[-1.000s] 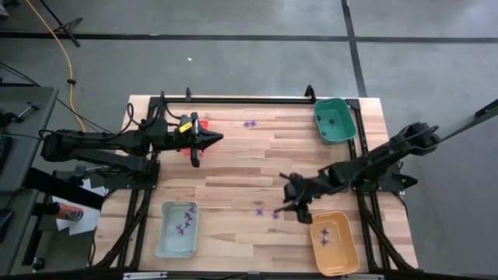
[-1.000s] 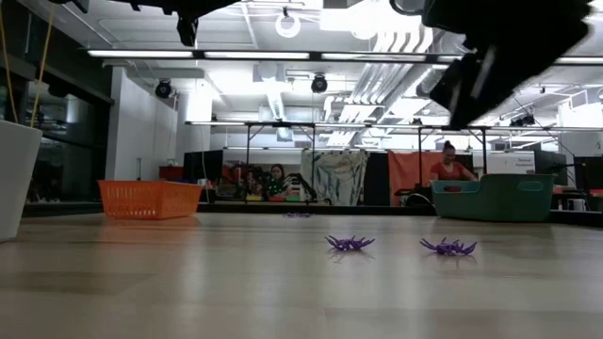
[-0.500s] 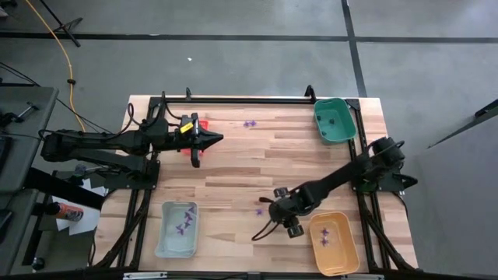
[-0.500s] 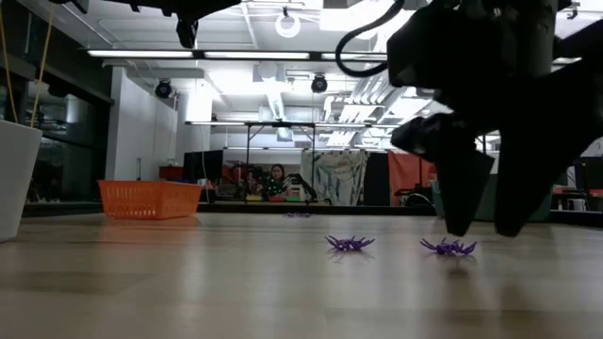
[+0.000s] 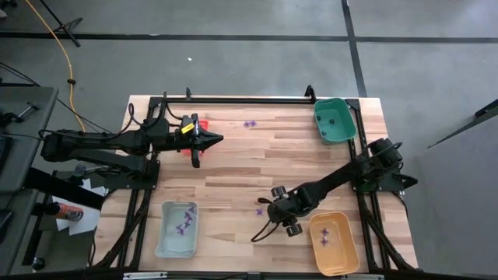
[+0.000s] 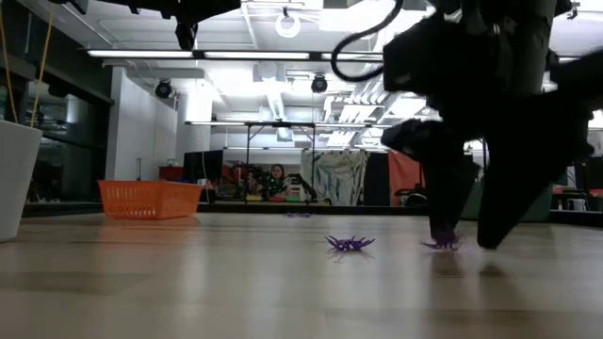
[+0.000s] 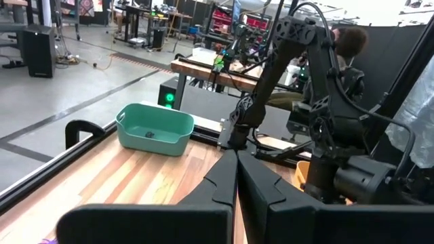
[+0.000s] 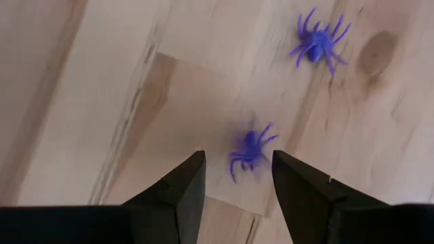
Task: Sort Halloween decoration
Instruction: Put the violet spider toy into the yellow bin
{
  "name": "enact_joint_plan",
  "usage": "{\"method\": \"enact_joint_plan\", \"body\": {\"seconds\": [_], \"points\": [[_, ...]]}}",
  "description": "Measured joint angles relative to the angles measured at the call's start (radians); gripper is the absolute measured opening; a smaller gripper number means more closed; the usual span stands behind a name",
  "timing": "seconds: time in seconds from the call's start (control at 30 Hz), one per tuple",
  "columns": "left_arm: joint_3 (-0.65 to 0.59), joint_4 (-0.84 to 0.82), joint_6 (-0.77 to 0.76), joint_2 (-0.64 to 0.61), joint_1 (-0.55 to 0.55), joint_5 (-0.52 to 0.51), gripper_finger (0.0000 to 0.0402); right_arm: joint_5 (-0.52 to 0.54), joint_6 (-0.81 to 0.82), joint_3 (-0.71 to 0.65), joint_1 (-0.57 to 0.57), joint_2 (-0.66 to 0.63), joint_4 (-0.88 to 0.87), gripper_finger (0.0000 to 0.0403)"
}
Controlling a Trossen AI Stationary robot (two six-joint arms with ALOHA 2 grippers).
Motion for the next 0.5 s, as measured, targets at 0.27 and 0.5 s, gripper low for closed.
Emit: {"method": "enact_joint_plan", "body": {"seconds": [0.27,0.5], "points": [[0.0,0.0,0.0,0.0,0.0,0.0,0.0,0.035,-0.001,0.003,0.001,0.037,0.004,0.0165],[0.0,0.001,0.0,0.0,0.0,0.0,0.0,0.051,-0.001,0.002,0.001,0.039,0.008,0.0165]]}}
